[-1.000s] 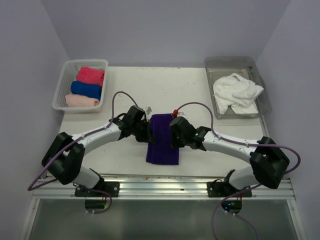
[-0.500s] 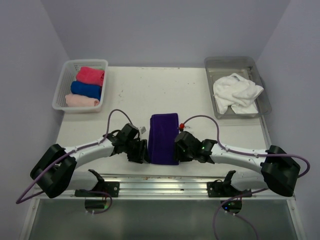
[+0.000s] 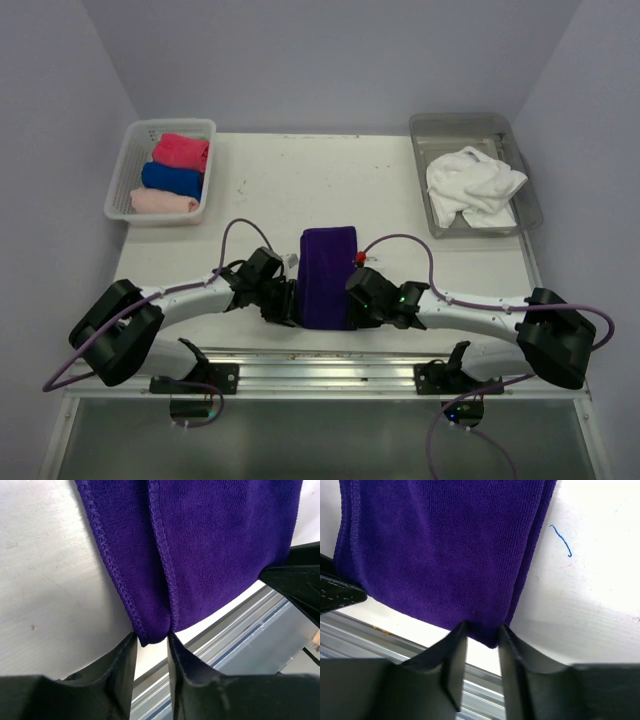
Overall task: Roll the towels
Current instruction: Roll the towel
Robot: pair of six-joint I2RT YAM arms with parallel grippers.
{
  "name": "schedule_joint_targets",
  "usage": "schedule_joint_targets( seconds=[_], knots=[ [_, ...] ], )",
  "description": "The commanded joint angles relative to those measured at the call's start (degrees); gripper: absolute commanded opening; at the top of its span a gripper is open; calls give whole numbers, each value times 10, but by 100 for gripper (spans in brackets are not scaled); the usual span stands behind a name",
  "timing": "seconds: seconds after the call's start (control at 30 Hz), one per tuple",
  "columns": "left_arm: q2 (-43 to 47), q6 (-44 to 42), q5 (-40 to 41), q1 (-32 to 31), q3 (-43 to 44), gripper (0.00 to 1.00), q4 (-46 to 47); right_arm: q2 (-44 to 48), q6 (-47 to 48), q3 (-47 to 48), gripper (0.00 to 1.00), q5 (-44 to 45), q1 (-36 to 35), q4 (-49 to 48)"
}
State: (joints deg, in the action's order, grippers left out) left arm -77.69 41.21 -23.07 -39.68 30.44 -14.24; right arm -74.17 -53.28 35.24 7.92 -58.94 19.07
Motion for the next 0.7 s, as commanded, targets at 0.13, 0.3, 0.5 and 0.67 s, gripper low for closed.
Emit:
schedule_joint_targets(
  seconds=[0.13, 0.3, 0.5, 0.67],
  knots=[
    [-3, -3, 2, -7, 20, 13, 11, 28, -23, 11, 16, 29, -10, 18],
    [22, 0, 3, -7, 40, 0, -9, 50, -17, 24, 11, 44, -10, 45],
    [41, 11, 8, -7, 72, 0, -31, 64, -5, 49, 5, 69, -10, 75],
    [36, 19, 34, -4, 121, 0, -64, 58, 19, 80, 6, 103, -8, 95]
  ],
)
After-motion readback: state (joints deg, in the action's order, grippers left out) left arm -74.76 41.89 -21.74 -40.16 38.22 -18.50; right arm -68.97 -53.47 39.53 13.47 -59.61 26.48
